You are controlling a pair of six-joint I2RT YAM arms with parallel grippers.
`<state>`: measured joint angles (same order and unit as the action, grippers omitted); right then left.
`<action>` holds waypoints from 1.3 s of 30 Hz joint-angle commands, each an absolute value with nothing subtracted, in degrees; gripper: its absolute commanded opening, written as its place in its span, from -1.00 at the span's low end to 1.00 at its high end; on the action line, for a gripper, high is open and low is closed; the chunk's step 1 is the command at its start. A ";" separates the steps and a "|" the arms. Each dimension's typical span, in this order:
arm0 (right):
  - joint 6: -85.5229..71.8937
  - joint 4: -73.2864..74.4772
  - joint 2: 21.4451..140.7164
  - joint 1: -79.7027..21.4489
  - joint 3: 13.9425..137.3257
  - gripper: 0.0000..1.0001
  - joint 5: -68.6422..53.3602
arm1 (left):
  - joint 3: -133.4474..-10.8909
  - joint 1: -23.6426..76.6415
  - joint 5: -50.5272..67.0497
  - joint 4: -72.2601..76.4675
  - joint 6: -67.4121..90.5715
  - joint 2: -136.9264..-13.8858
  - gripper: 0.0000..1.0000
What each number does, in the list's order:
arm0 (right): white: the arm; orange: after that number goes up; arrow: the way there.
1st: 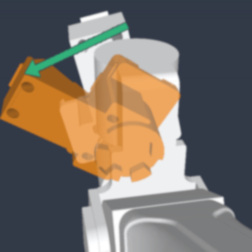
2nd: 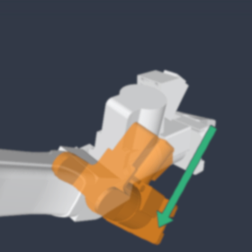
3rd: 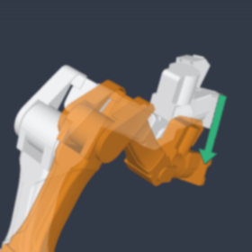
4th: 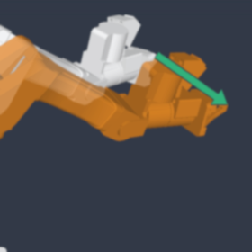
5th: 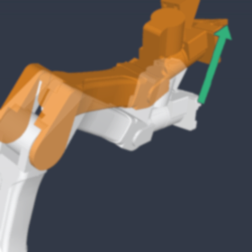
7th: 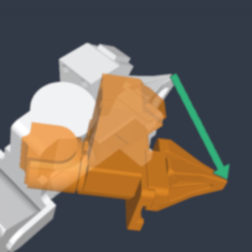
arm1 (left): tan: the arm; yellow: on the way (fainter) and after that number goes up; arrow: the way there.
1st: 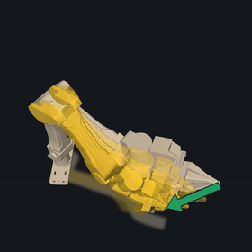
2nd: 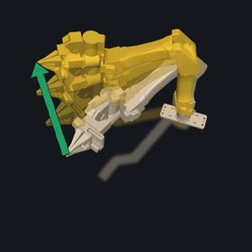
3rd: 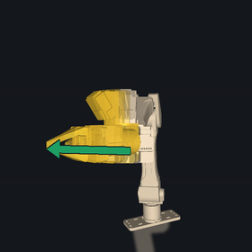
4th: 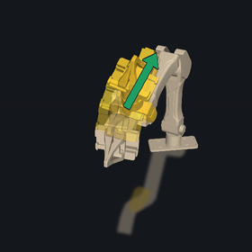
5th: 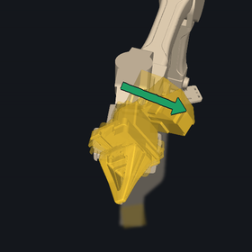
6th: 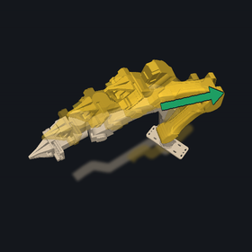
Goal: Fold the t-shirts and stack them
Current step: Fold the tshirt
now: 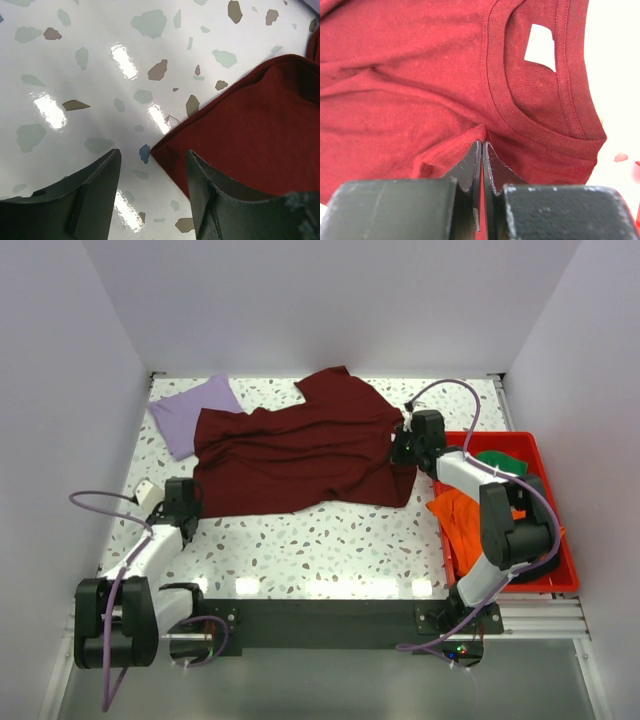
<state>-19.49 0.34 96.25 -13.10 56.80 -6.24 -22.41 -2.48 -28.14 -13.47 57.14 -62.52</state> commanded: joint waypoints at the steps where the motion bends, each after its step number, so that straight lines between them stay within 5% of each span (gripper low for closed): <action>1: -19.51 -2.46 94.04 -12.83 56.60 -1.00 -7.21 | -22.32 -2.90 -26.46 -8.09 54.85 -64.51 0.17; 7: -19.42 -2.29 93.96 -12.92 56.69 -1.00 -6.86 | -22.24 -2.90 -23.73 -5.01 54.23 -68.03 0.09; 13: -19.34 -2.11 93.96 -12.83 56.78 -1.00 -6.86 | -22.32 -2.81 -22.59 -3.25 53.88 -69.70 -0.27; 17: -19.34 -2.02 94.22 -12.83 56.95 -1.00 -7.03 | -22.24 -2.81 -21.62 -3.25 53.35 -69.44 -0.73; 23: -18.90 -2.20 92.91 -12.92 56.34 -1.00 -7.73 | -21.80 -2.81 -18.64 -3.08 51.68 -65.23 -1.00; 39: -21.36 3.86 64.88 -13.97 44.66 -1.00 -10.11 | -19.86 -2.81 -24.25 -13.26 52.90 -38.68 -1.00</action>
